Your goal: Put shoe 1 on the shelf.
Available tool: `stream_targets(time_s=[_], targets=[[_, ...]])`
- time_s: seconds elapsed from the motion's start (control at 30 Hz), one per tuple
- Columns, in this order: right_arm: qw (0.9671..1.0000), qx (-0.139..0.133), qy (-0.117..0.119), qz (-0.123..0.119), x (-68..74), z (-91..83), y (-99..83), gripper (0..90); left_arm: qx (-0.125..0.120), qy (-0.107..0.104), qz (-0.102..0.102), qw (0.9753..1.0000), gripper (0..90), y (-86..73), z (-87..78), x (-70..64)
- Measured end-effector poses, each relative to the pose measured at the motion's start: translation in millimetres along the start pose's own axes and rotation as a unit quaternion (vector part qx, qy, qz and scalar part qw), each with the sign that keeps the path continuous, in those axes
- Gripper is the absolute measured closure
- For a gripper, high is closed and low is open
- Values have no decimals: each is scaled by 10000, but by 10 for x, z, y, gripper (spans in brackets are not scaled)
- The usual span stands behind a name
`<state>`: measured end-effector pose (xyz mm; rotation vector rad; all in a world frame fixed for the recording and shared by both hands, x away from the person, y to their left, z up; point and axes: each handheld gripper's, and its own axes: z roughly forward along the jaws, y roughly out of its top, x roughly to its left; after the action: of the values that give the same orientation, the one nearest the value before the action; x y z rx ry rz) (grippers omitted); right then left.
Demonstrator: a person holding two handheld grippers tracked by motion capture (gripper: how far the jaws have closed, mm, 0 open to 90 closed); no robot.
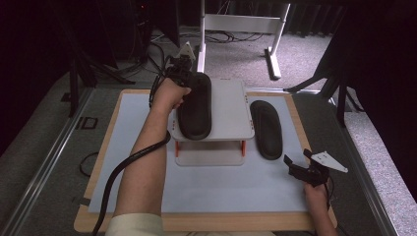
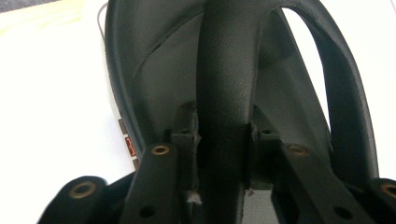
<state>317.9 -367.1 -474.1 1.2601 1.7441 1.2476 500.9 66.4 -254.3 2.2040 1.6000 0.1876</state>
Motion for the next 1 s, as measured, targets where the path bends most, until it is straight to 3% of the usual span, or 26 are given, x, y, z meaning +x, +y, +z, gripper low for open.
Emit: stream_targets(time_s=[0.2, 0.33, 0.7, 0.73, 0.9, 1.0], targets=[[10000, -1, 5, -6, -1, 1, 0, 123, -146, -293, 137, 9994, 489, -30, -53, 36], [10000, 0, 2, -9, 1, 1, 0, 123, -192, -269, 227, 9992, 425, -51, -95, 47], [10000, 12, 2, -11, 3, 3, -1, 123, -455, -316, 488, 9973, 402, -185, -316, 128], [10000, 14, -1, -30, 7, 7, -1, 123, -521, -423, 509, 9964, 402, -217, -359, 153], [10000, 15, 0, -36, 6, 5, -2, 123, -724, -494, 537, 9947, 408, -313, -444, 249], [10000, 20, 6, -19, 5, 5, -1, 123, -896, -522, 559, 9930, 408, -459, -510, 395]])
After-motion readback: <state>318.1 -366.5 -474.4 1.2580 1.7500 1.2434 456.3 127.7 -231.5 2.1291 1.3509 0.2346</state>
